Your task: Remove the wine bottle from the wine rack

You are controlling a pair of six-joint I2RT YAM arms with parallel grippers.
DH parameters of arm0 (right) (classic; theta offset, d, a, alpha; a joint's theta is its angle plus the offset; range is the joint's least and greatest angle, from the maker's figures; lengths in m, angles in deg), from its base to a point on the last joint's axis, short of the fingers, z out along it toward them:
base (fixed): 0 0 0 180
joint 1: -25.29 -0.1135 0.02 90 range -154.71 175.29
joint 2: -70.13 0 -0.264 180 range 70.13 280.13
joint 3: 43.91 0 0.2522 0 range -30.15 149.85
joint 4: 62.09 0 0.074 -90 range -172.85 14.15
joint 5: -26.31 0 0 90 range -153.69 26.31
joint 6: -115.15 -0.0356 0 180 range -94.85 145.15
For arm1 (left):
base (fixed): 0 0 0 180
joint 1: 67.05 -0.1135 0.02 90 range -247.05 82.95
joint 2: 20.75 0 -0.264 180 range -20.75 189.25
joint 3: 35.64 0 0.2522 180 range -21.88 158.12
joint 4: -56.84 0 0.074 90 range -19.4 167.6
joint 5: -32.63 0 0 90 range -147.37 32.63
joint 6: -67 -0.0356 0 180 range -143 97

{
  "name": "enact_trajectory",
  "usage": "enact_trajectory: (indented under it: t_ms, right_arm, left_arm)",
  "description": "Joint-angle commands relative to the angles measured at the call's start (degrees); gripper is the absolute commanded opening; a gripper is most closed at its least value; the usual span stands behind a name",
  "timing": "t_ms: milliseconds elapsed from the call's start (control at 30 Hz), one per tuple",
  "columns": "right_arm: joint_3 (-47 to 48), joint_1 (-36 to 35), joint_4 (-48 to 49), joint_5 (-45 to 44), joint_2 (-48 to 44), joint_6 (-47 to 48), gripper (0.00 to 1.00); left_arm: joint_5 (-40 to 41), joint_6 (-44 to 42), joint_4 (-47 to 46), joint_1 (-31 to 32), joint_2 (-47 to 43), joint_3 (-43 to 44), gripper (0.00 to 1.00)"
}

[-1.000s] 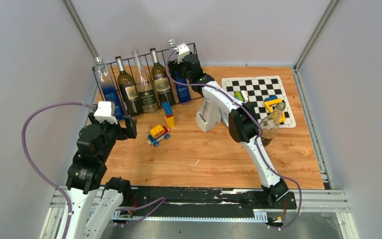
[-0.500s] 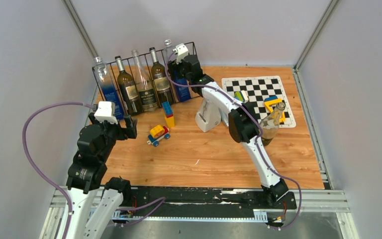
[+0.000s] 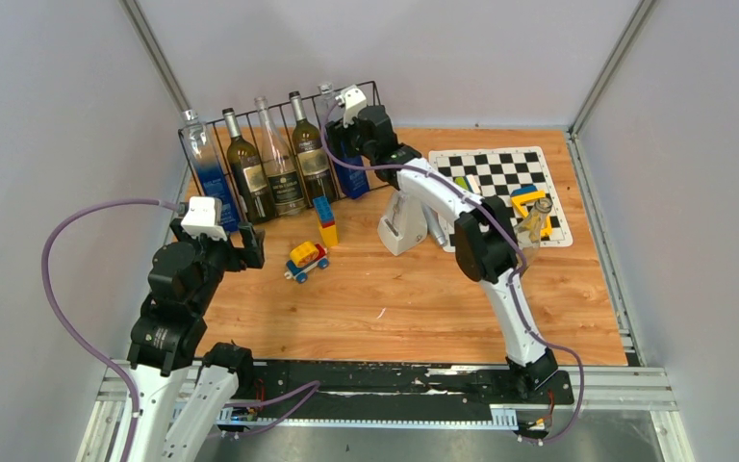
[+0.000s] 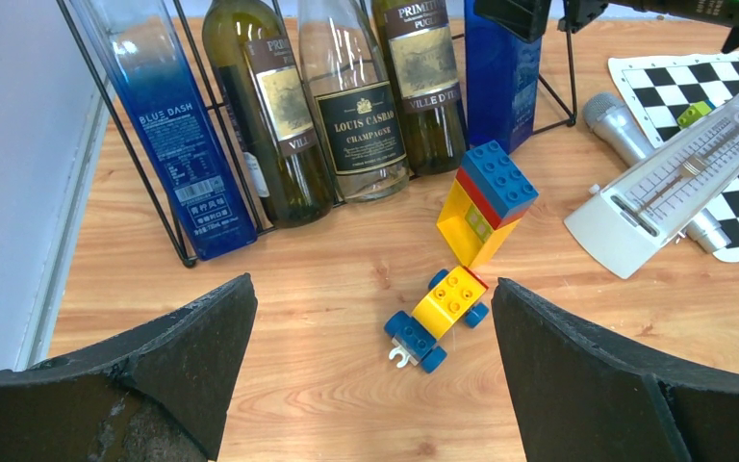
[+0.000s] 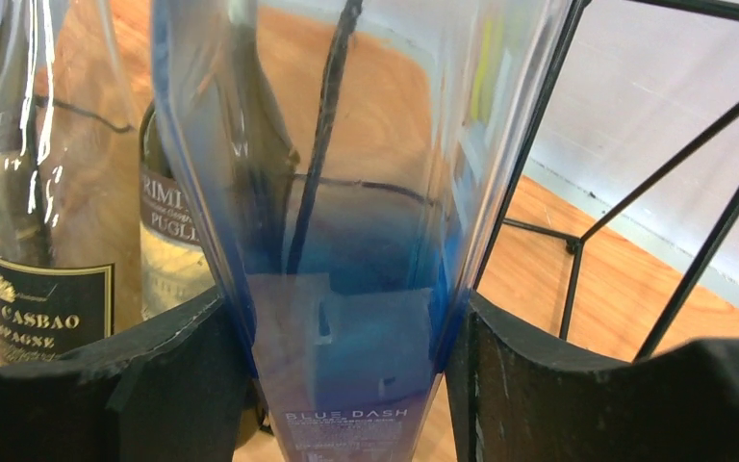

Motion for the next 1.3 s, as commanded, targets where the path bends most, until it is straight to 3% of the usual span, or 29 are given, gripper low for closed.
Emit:
enact_trajectory:
  t_ms: [0,400,967,1267]
  right_arm:
    - [-1.9,-0.2,4.8,-3.0,-10.0,0.2,0.01]
    - [-11.5,-0.8,6.3,-4.1,-18.4,-1.6,0.00]
    - [-23.9,-3.6,11.0,3.3,-30.3,-7.2,0.00]
    - [-35.8,-7.4,12.3,3.3,-41.3,-6.9,0.00]
  left_arm:
    - [-0.1,-1.0,-2.2,0.1,-0.3,0.1,1.00]
    - [0.2,-1.1,-2.1,0.2,-0.2,0.2,1.00]
    - [0.4,-1.0,-1.9,0.1,0.2,0.1,1.00]
    - [0.0,-0.9,-1.9,0.1,0.9,0.2,1.00]
